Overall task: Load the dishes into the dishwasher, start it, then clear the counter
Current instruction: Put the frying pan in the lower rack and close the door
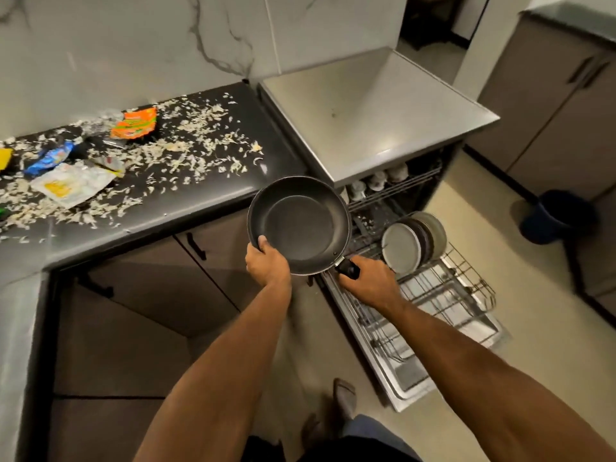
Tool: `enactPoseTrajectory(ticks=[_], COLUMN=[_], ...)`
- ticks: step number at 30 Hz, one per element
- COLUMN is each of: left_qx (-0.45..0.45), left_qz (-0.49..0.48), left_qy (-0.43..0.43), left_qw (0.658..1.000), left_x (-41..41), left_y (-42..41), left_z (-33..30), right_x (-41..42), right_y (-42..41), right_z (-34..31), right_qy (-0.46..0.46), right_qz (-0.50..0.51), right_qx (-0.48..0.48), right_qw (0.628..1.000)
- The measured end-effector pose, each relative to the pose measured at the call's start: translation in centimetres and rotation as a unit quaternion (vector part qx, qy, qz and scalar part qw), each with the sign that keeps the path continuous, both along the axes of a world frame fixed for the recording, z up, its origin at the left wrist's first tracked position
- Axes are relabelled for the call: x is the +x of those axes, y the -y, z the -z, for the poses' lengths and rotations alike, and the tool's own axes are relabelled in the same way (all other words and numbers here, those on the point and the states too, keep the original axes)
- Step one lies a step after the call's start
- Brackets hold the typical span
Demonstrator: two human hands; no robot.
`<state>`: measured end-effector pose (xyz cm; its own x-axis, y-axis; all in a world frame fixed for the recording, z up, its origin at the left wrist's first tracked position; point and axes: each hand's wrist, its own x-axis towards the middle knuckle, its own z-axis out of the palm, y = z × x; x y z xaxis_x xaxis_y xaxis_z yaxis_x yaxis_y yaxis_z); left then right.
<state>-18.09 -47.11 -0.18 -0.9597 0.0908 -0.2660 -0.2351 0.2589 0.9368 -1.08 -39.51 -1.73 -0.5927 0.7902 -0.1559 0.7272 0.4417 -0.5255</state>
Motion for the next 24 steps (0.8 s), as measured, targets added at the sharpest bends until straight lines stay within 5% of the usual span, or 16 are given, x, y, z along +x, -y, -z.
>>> enactPoseTrajectory(ticks=[24], left_qx=[-0.006], left_qz=[0.155], left_qy=[-0.006], left_qw=[0.988], left_x=[29.2], left_y=[-11.0], left_z=[-1.7], right_x=[30.3], right_y=[-6.8], right_z=[-0.4], right_qy=[-0.039], right_qz=[0.131], right_qx=[-0.021], right_qw=[0.99])
